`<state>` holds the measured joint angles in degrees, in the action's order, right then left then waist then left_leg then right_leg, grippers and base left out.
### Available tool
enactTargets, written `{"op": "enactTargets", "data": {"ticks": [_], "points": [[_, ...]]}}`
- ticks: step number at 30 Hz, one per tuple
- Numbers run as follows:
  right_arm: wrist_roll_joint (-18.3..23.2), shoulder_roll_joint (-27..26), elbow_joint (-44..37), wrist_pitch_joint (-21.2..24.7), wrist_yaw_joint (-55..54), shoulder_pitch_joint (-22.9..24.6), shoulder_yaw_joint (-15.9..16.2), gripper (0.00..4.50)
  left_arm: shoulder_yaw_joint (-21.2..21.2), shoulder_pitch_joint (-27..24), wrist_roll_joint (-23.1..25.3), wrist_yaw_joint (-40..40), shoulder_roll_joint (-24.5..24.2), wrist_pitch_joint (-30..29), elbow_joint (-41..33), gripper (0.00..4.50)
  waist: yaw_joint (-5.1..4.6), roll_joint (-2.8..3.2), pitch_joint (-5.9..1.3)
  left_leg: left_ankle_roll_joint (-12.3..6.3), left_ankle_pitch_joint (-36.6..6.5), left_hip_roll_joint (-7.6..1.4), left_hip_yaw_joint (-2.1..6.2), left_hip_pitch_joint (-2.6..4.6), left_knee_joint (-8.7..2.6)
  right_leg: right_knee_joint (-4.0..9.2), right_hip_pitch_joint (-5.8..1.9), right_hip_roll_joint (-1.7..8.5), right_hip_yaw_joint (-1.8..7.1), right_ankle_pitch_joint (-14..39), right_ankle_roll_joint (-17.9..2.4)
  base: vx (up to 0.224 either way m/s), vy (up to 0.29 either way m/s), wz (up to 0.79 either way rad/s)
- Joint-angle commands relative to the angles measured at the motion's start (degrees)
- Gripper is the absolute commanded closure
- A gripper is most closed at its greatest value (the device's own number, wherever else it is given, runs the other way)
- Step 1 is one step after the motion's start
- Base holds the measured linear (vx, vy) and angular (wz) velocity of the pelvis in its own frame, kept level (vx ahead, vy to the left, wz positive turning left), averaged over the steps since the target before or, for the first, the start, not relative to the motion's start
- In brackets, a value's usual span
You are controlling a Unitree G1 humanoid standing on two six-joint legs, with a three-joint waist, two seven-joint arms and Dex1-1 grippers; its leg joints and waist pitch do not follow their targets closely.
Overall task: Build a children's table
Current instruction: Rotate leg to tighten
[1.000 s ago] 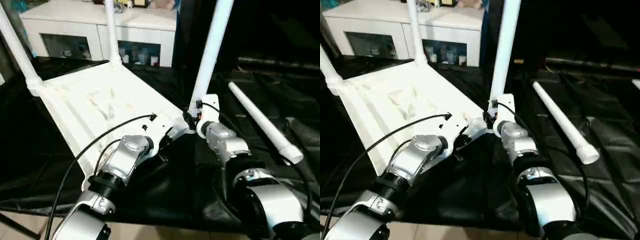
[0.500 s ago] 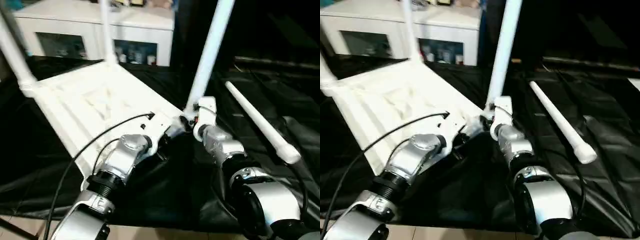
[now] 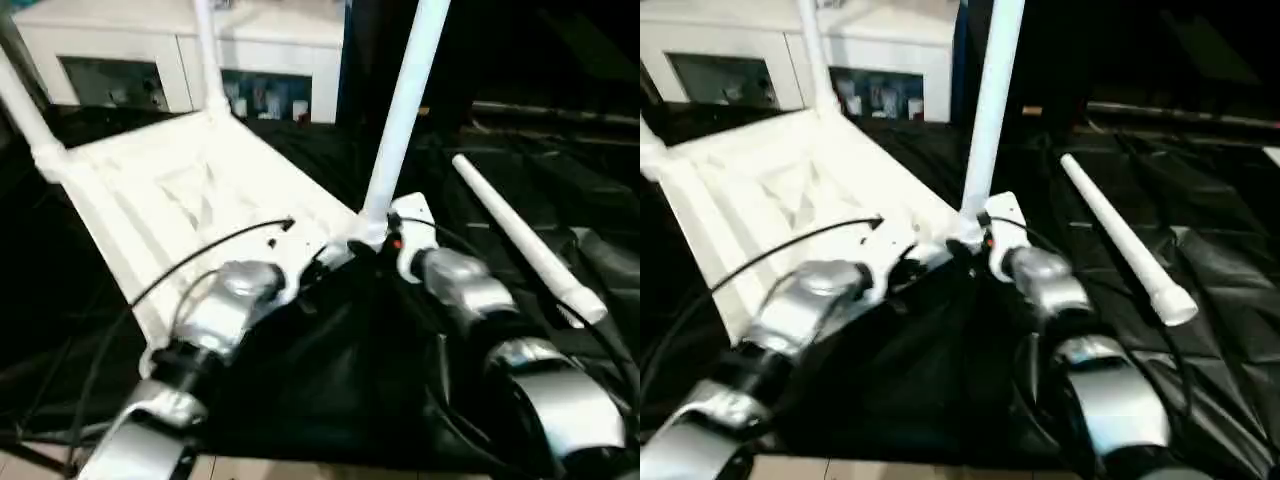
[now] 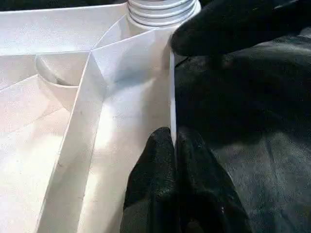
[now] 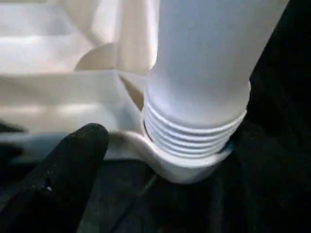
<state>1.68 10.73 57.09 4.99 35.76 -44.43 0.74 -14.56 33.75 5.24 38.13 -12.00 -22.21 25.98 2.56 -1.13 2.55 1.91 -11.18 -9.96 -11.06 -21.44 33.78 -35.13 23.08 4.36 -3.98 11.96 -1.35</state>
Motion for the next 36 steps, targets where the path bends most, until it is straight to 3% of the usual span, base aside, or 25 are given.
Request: {"op": "enactTargets", "data": {"ticks": [1, 3, 5, 14, 20, 25, 30, 36], "points": [[-0.03, 1.86, -2.45, 1.76, 3.89, 2.61, 1.62, 0.03, -0.62, -0.51, -1.58, 3.42, -1.07, 3.46, -2.94, 4.5, 0.42, 0.26, -3.42, -6.84, -4.81, -3.72, 1.39, 0.72, -3.4, 3.16, -3.43, 4.71, 2.98, -3.47, -17.02, 0.0, 0.0, 0.0], [1.22, 3.99, -7.32, 0.29, 9.32, 4.94, 2.11, 0.03, -0.67, -1.12, -2.05, 5.81, -2.58, 4.84, -3.42, 4.5, 0.75, 0.74, -3.31, -5.72, -6.36, -3.86, 1.44, 0.86, -3.49, 3.41, -3.39, 4.83, 3.12, -0.71, -16.38, 0.0, 0.0, 0.0], [2.39, 5.75, -11.23, -0.85, 14.19, 6.95, 2.71, 0.03, -0.73, -1.69, -2.64, 8.12, -3.82, 5.98, -4.09, 4.5, 1.09, 0.42, -3.26, -5.38, -7.09, -3.84, 1.38, 0.76, -3.5, 3.53, -3.6, 4.69, 3.15, -0.37, -15.75, 0.0, 0.0, 0.0], [5.73, 10.57, -21.2, 0.87, 23.08, 11.83, 2.46, 0.03, -0.93, -4.53, -6.3, 17.26, -7.87, 9.43, -8.49, 4.5, 1.71, 0.77, -3.35, -6.85, -3.26, -3.82, 1.19, 0.83, -3.06, 2.88, -3.33, 4.54, 3.1, -2.53, -16.64, 0.0, 0.0, 0.0], [4.5, 11.27, -21.59, -0.09, 24.25, 12.89, 3.49, 0.03, -1.78, -6.45, -7.68, 20.57, -9.15, 9.62, -11.26, 4.5, 2.75, 0.79, -3.32, -5.81, -3.47, -3.82, 1.01, 1.08, -3.07, 2.84, -3.05, 4.37, 3.1, -1.41, -16.46, 0.0, 0.0, 0.0], [4.28, 11.01, -21.66, 0.03, 24.09, 12.99, 4.48, 0.03, -1.62, -6.7, -7.98, 21.69, -9.4, 9.84, -11.8, 4.5, 2.75, 0.76, -3.35, -5.03, -3.85, -3.71, 1.11, 0.96, -3.1, 2.89, -3.24, 4.49, 3.14, -0.45, -15.68, 0.0, 0.0, 0.0], [4.1, 10.23, -20.82, -0.33, 24.05, 12.46, 4.64, 0.03, -1.66, -6.85, -8.02, 22.0, -9.52, 9.71, -12.21, 4.5, 2.79, 0.71, -3.52, -5.8, -1.98, -3.62, 1.1, 0.81, -2.87, 2.5, -3.33, 4.39, 3.12, -3.22, -15.96, 0.0, 0.0, 0.0], [4.63, 9.61, -19.2, -1.09, 23.19, 11.78, 4.4, 0.6, -1.93, -6.98, -8.17, 22.12, -9.61, 9.64, -12.47, 4.5, 2.9, 0.69, -3.55, -6.01, -2.0, -3.63, 1.08, 0.88, -2.78, 2.47, -3.3, 4.42, 3.09, -2.79, -16.15, 0.0, 0.0, 0.0]]}}
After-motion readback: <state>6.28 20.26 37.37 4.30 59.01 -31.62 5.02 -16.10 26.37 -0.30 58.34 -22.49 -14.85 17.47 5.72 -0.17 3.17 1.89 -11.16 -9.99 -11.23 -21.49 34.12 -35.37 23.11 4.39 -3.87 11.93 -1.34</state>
